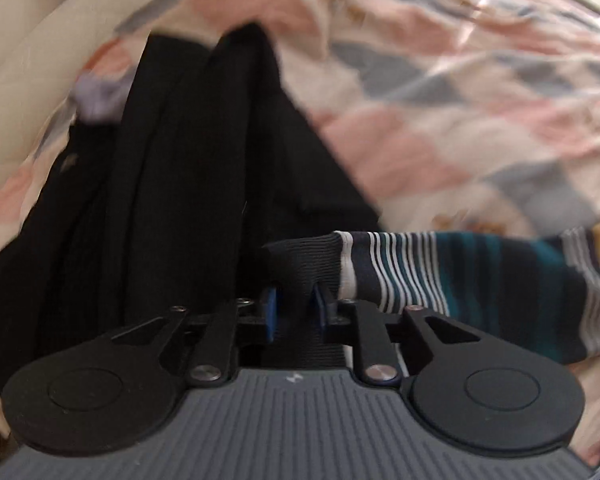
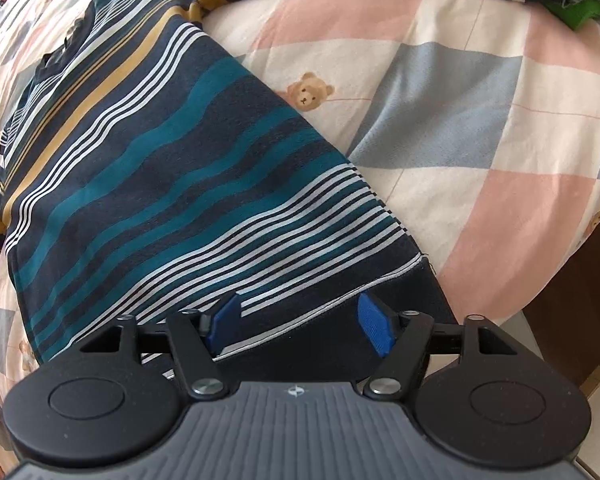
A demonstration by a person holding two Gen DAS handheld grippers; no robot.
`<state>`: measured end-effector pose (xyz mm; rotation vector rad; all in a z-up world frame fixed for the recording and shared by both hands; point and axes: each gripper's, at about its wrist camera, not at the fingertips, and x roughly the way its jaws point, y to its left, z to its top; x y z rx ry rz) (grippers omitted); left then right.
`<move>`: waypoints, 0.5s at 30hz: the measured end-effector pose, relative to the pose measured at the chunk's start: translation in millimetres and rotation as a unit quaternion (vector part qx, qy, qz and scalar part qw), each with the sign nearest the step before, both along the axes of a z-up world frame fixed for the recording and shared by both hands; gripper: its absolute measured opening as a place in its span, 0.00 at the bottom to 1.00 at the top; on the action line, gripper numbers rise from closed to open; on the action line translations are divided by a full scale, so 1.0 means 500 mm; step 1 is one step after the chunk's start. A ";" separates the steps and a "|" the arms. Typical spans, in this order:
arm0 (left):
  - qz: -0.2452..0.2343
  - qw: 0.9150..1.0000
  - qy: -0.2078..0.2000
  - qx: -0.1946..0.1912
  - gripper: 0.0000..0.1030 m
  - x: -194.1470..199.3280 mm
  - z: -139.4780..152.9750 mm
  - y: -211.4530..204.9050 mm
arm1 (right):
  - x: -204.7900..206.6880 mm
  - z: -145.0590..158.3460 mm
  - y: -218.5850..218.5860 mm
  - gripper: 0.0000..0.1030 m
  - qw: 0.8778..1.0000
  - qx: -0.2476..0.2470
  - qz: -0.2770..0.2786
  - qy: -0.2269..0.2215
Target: Fold clothes
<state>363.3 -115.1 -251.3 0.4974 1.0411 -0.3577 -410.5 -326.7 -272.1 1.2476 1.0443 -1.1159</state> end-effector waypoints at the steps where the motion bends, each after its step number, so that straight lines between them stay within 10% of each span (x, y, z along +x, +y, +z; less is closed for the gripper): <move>1: 0.009 1.000 -0.002 0.005 0.28 -0.007 -0.006 0.016 | -0.003 0.003 0.002 0.69 1.000 -0.001 -0.004 0.000; 10: 0.095 0.993 -0.054 -0.031 0.46 -0.118 0.080 0.136 | -0.082 -0.022 0.014 0.71 0.999 0.007 -0.042 0.012; 13: 0.041 0.993 0.051 -0.100 0.46 -0.253 0.057 0.153 | -0.122 -0.036 0.010 0.71 0.999 0.000 -0.050 0.002; 15: -0.021 0.977 0.156 -0.145 0.45 -0.370 0.021 0.150 | -0.146 -0.046 0.006 0.71 0.999 -0.004 -0.050 -0.013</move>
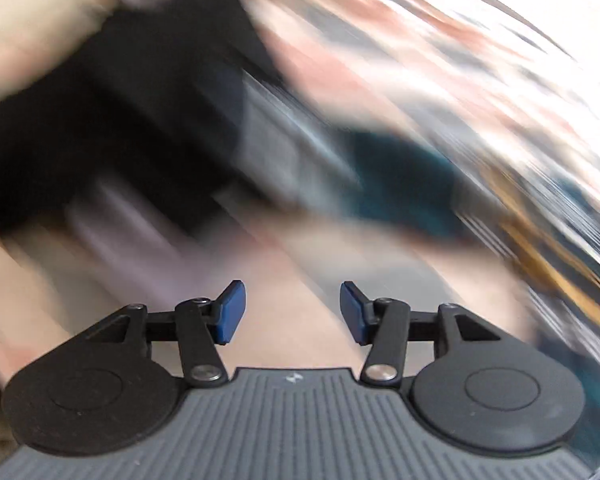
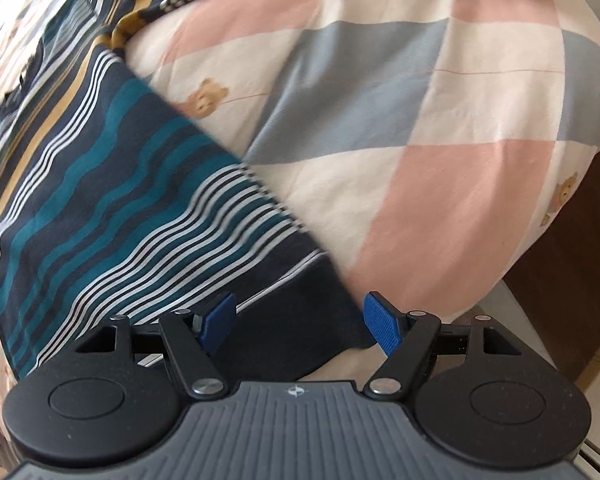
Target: Fold clothes
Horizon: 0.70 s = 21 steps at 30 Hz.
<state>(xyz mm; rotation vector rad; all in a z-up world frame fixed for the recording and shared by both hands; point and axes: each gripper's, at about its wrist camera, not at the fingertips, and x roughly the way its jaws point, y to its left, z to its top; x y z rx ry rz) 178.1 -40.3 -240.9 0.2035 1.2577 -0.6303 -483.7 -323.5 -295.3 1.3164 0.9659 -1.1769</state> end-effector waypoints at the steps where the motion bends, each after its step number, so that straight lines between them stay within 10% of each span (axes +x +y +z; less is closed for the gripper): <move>1: -0.033 0.998 0.041 -0.019 0.44 -0.065 -0.019 -0.006 | -0.010 -0.005 -0.002 0.71 1.000 -0.001 0.004 -0.008; 7: -0.109 0.982 0.145 -0.051 0.44 -0.357 -0.096 -0.007 | -0.049 -0.018 -0.018 0.71 0.996 -0.009 0.055 -0.071; 18: -0.038 0.989 0.145 -0.005 0.46 -0.462 -0.200 -0.013 | -0.042 -0.063 -0.049 0.71 0.981 0.006 0.142 -0.130; 20: -0.038 0.991 0.128 0.009 0.23 -0.472 -0.200 -0.017 | -0.038 -0.073 -0.049 0.68 0.980 0.011 0.149 -0.128; 21: -0.030 0.991 0.128 0.011 0.09 -0.471 -0.197 -0.013 | -0.037 -0.076 -0.050 0.51 0.980 0.015 0.151 -0.127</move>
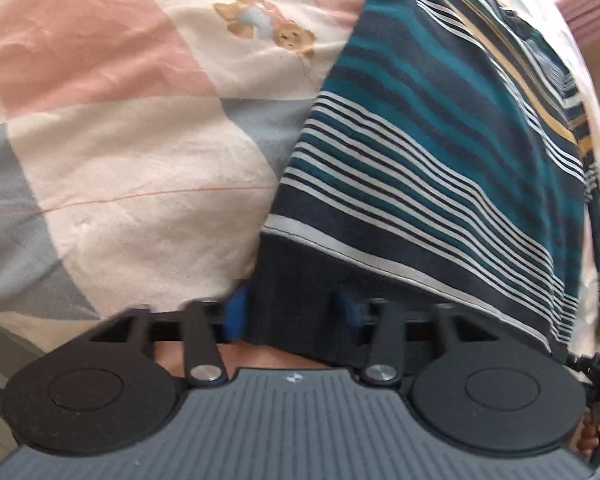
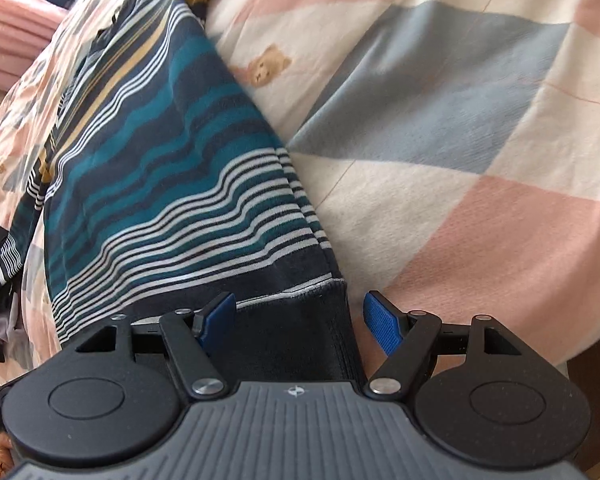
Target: Fold clothes
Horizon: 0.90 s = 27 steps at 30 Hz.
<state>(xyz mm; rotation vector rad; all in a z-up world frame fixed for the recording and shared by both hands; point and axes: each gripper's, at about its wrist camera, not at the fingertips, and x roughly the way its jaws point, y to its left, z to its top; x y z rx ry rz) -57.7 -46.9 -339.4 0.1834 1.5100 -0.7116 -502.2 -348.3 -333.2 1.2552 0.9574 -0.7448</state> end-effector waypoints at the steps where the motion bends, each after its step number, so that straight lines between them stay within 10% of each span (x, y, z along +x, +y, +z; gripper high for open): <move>1: 0.007 1.000 0.002 -0.004 0.04 0.002 0.007 0.007 | 0.000 -0.002 0.000 0.39 1.000 0.007 0.004 0.000; 2: 0.008 1.000 -0.003 -0.012 0.04 0.002 0.021 0.015 | 0.000 -0.003 -0.001 0.07 1.000 0.014 0.008 0.000; 9: -0.016 0.997 -0.049 -0.064 0.04 -0.034 0.130 0.093 | -0.052 0.069 0.019 0.02 0.999 0.001 0.024 -0.043; 16: -0.054 0.987 -0.073 0.130 0.00 -0.070 -0.003 0.019 | 0.017 0.001 0.019 0.02 0.997 0.009 0.056 0.055; 21: 0.006 0.995 -0.087 0.045 0.01 -0.048 0.108 0.042 | 0.058 0.052 0.007 0.36 0.988 -0.041 0.085 0.118; 27: -0.044 0.995 -0.093 -0.011 0.06 -0.050 0.136 -0.051 | 0.106 0.113 0.018 0.35 0.979 -0.149 0.121 0.072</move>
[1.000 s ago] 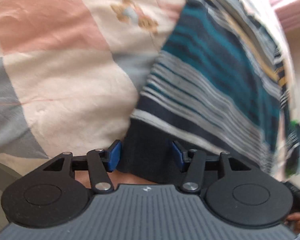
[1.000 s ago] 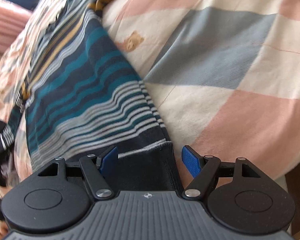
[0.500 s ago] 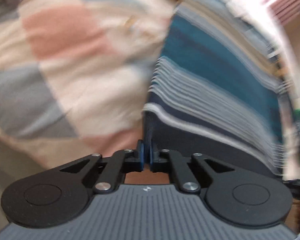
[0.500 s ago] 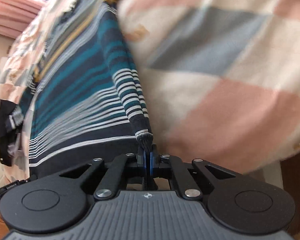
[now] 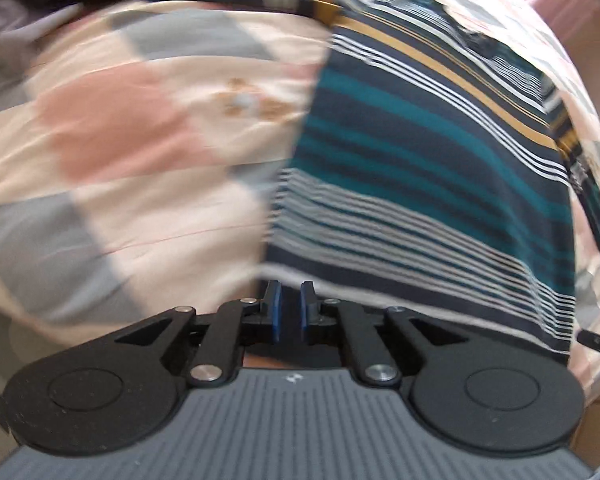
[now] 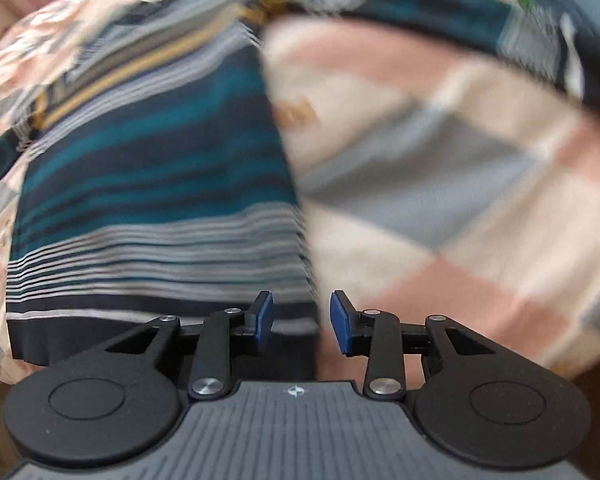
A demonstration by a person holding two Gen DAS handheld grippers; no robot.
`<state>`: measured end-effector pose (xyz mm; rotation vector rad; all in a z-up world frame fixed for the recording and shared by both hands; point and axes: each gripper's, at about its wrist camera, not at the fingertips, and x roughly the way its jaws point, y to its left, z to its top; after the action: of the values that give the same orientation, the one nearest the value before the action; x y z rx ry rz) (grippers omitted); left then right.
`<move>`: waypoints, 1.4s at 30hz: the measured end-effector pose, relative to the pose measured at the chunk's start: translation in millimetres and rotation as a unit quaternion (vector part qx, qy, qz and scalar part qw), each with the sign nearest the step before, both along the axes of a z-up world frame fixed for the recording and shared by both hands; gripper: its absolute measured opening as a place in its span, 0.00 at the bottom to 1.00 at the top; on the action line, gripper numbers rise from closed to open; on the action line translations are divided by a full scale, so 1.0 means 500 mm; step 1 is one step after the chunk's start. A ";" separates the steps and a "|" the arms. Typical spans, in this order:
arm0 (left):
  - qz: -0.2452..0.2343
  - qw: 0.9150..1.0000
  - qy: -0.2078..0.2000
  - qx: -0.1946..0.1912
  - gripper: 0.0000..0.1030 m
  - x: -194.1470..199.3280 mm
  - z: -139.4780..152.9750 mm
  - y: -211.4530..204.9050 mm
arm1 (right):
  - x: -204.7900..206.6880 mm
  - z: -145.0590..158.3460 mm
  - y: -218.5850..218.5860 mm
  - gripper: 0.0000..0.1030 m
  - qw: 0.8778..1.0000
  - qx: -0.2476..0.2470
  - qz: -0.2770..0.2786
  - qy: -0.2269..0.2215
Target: Fold clothes
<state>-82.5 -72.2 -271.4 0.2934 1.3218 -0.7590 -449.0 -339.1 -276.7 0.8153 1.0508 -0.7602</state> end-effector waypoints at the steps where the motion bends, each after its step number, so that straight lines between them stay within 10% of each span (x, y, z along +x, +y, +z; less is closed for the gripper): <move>1: -0.010 1.000 0.007 0.002 0.11 -0.007 -0.016 -0.020 | 0.011 -0.006 0.004 0.35 1.000 -0.002 0.017 -0.001; 7: -0.054 0.991 0.047 0.110 0.14 -0.082 -0.110 -0.042 | 0.018 -0.105 0.044 0.29 0.990 0.102 0.041 0.092; 11: -0.048 0.990 0.033 0.127 0.14 -0.093 -0.054 -0.040 | -0.020 -0.070 0.043 0.30 0.991 0.110 -0.006 0.080; 21: -0.056 0.994 -0.074 0.060 0.44 -0.108 0.210 -0.213 | 0.045 0.155 -0.041 0.78 0.999 0.029 -0.018 0.006; 28: -0.066 0.992 -0.100 0.034 0.48 -0.177 0.327 -0.270 | 0.152 0.269 -0.016 0.89 0.998 -0.022 0.059 -0.024; 42: -0.038 0.987 -0.144 0.051 0.57 -0.243 0.370 -0.242 | 0.145 0.334 0.000 0.97 0.994 -0.042 0.096 -0.026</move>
<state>-204.3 -193.4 -86.4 0.5187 1.0808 -0.6845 -376.3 -339.2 -109.5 0.6481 1.0269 -0.6135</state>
